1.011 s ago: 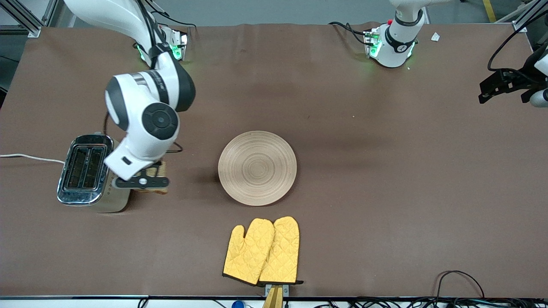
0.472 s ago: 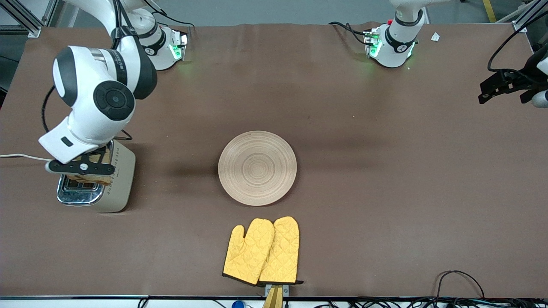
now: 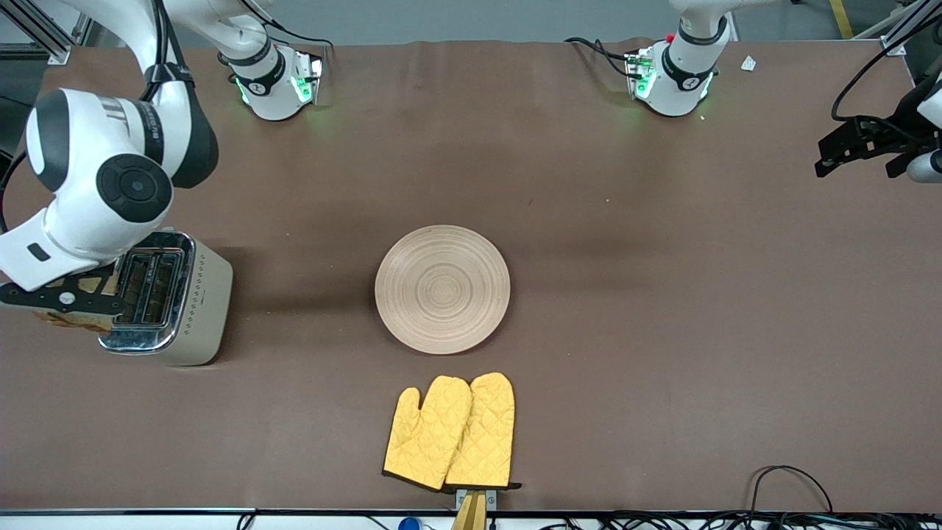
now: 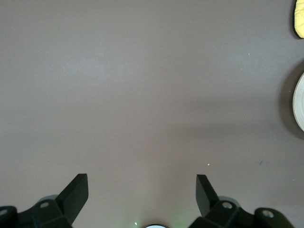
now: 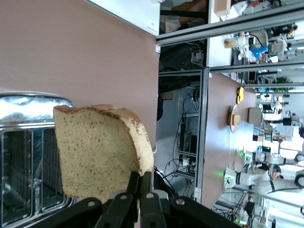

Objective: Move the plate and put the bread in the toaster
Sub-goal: 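Lower the bread into the toaster slot with the right gripper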

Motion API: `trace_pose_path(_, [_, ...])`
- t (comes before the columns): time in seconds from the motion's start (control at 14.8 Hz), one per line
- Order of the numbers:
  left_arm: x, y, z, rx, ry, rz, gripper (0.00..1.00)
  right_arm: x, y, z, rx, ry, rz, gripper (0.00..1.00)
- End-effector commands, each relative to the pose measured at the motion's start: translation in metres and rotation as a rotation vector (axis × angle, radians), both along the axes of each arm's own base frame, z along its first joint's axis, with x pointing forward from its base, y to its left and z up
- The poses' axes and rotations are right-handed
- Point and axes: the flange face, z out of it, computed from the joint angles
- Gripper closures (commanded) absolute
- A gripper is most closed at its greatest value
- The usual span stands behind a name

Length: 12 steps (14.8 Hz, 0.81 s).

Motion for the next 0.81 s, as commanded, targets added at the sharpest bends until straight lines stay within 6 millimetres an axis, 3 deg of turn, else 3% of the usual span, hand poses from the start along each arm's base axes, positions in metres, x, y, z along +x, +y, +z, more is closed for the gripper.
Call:
trace_pose_path(0.0, [-0.003,0.001,0.007,-0.010,-0.010,-0.007,0.00,-0.010,0.016,-0.038,-0.037,-0.070,-0.048,1.00])
trace_pose_path(0.13, [-0.003,0.003,0.007,-0.010,-0.010,-0.004,0.00,-0.024,0.047,-0.065,-0.042,-0.121,-0.062,1.00])
trace_pose_path(0.34, [-0.003,0.004,0.007,-0.010,-0.010,-0.004,0.00,-0.046,0.069,-0.102,-0.068,-0.131,-0.078,1.00])
trace_pose_path(0.47, [-0.003,0.005,0.007,-0.012,-0.010,-0.003,0.00,-0.053,0.067,-0.104,-0.077,-0.120,-0.082,1.00])
trace_pose_path(0.74, [-0.003,0.007,0.007,-0.012,-0.010,0.000,0.00,-0.053,0.040,-0.072,-0.117,-0.095,-0.067,1.00])
